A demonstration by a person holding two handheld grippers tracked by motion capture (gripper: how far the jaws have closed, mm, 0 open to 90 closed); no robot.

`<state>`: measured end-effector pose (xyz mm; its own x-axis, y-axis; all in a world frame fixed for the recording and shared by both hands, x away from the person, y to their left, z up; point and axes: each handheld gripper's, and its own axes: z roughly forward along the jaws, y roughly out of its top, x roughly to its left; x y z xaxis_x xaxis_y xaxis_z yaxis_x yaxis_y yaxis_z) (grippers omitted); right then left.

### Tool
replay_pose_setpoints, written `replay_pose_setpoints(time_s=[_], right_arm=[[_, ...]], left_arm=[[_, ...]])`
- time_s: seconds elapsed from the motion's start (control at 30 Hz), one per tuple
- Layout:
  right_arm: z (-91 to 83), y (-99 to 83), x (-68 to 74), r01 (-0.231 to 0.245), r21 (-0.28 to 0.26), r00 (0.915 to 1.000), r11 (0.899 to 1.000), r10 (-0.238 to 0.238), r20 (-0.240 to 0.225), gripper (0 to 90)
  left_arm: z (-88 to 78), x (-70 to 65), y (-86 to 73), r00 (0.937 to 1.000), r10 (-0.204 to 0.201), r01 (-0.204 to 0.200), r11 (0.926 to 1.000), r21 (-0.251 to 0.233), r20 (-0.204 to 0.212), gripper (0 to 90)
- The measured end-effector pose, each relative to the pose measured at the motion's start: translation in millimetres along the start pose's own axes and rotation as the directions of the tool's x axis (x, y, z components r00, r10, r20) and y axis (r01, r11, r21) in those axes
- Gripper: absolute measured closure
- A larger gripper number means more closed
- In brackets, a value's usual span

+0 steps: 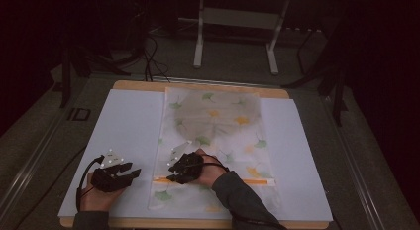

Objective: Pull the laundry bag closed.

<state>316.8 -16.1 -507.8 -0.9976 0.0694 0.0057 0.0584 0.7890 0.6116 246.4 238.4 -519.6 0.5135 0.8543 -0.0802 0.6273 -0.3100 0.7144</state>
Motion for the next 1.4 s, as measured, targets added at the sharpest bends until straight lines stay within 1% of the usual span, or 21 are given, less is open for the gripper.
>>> replay_pose_setpoints(time_s=[0.3,0.57,0.73,1.1,1.23,1.33,1.4], right_arm=[[9.5,6.2,3.6,0.016,0.006,0.9998,1.000,-0.016,-0.012,71.5],[18.4,12.0,5.2,0.026,0.019,0.9993,0.999,-0.025,-0.028,71.5],[23.8,15.0,5.3,0.028,0.026,0.9993,0.999,-0.027,-0.027,70.0],[32.8,20.5,4.2,0.029,0.043,0.9988,0.999,-0.027,-0.041,70.8],[36.6,23.0,5.4,0.039,0.053,0.9984,0.998,-0.036,-0.043,71.5],[37.7,23.7,6.0,0.042,0.051,0.9982,0.998,-0.039,-0.044,72.1],[38.6,25.9,7.4,0.052,0.064,0.9978,0.997,-0.049,-0.043,73.2]], left_arm=[[-0.2,-0.2,-0.2,1.0000,0.002,-0.002,1.0000,0.002,-0.001,55.1],[-1.1,0.1,-0.8,1.0000,0.001,-0.001,1.0000,0.001,-0.004,55.1],[-1.5,0.5,-1.3,1.0000,0.001,-0.001,1.0000,0.000,-0.003,55.1],[-1.5,0.1,-1.6,1.0000,0.007,-0.007,1.0000,0.005,-0.006,55.1],[-1.9,0.4,-2.0,1.0000,0.005,-0.005,1.0000,0.005,-0.007,55.0],[-1.8,0.2,-2.1,1.0000,0.003,-0.003,1.0000,0.004,-0.007,55.0],[-1.6,0.1,-2.1,1.0000,0.004,-0.004,1.0000,0.004,-0.006,55.0]])
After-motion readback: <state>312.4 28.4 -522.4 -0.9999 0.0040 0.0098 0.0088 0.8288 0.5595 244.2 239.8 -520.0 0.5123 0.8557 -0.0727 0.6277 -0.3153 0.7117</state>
